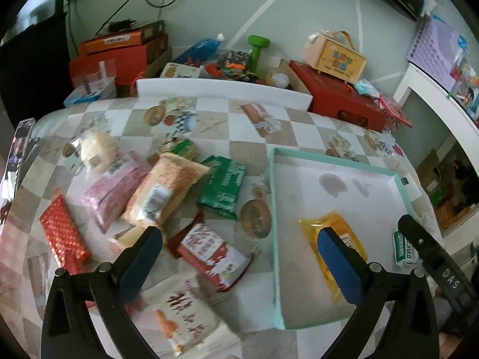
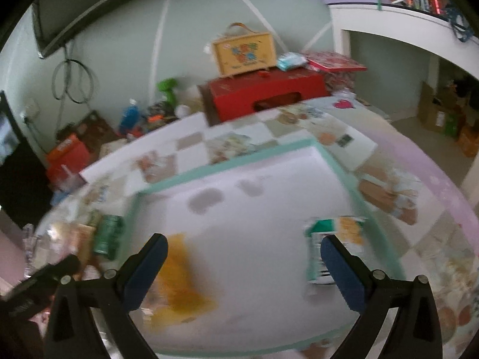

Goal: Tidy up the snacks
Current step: 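Move both open grippers back toward the snack pile, then grasp the red snack bag with left gripper while right grasps white pastry bag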

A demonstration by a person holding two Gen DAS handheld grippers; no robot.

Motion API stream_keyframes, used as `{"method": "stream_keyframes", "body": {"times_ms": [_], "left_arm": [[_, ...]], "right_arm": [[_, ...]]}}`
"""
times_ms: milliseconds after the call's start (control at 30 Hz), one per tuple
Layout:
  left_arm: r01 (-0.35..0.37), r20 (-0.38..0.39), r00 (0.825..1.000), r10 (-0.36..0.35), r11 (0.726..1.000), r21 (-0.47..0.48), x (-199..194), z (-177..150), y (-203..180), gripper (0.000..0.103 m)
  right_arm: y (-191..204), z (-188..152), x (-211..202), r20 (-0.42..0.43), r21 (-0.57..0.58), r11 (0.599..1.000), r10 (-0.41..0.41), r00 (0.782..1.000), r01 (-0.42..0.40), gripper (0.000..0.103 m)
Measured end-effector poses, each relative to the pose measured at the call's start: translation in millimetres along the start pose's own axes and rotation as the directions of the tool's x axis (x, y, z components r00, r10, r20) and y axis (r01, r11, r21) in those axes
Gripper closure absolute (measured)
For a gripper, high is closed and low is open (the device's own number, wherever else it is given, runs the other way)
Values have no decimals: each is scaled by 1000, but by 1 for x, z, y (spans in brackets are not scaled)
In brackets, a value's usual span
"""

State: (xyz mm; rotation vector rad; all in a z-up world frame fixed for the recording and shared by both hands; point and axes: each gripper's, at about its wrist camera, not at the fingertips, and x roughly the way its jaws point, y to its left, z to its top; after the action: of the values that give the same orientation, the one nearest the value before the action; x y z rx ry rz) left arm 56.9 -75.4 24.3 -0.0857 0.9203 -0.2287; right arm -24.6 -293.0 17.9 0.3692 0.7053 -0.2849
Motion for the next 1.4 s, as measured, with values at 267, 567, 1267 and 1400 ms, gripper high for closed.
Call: {"method": "stream_keyframes", "body": {"times_ms": [267,567,1267,1400], "left_arm": [[-112,-5,994,112,993,-36,-23,-3,45,0],[-175,-28,985,173,962,-209,-45,-10,112,0],[-131,-220,975,35,888,-441,-13,-69,157,0],[-121,-226,974,22,892,-436,-8,-69,151,1]], "right_arm": [[52,-9,-2,-33,-47,988,145,989,-147,0],[115,-31,-6,-72,-209,954,202,977,-212,0],[178,-106,17,-317,-402,877,136,939,-263,0],[184,-112,18,-319,-436,862,120,940,-258,1]]}}
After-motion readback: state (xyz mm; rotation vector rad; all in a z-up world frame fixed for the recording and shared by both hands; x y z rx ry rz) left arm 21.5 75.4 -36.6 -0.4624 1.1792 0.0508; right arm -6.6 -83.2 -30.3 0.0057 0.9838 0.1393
